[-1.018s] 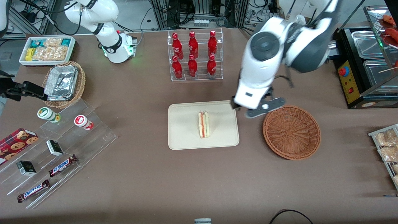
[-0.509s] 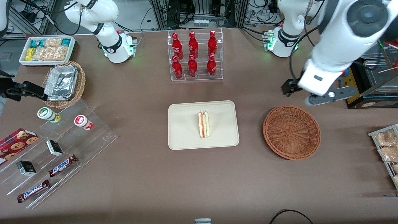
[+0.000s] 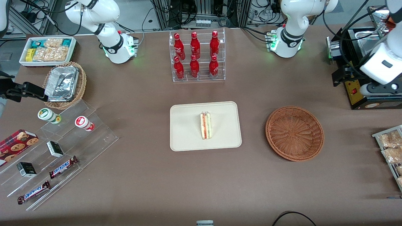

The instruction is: Place sandwich from basket to tray

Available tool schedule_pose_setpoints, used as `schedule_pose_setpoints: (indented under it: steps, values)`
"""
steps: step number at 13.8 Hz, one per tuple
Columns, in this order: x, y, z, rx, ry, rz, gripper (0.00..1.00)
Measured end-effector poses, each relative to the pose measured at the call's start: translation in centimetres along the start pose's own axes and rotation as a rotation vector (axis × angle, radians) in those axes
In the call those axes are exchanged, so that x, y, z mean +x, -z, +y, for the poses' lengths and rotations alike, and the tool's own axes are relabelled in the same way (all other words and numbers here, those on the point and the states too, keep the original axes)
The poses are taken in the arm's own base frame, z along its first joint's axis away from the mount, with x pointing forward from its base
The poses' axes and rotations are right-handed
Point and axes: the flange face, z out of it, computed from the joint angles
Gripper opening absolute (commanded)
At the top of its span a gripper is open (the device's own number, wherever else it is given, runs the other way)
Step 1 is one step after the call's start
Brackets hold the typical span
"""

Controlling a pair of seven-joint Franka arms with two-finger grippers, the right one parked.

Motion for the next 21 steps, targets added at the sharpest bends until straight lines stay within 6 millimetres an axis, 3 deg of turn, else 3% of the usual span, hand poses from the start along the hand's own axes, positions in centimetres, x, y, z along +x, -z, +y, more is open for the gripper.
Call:
schedule_pose_setpoints:
  steps: [5,15,21]
  values:
    - [-0.6,0.5,-1.1,-0.065,-0.072,0.013,1.0]
    - [1.0,0.4,2.1,-0.062,-0.14,0.045,1.0]
    - [0.6,0.7,-1.1,-0.067,-0.067,0.031,1.0]
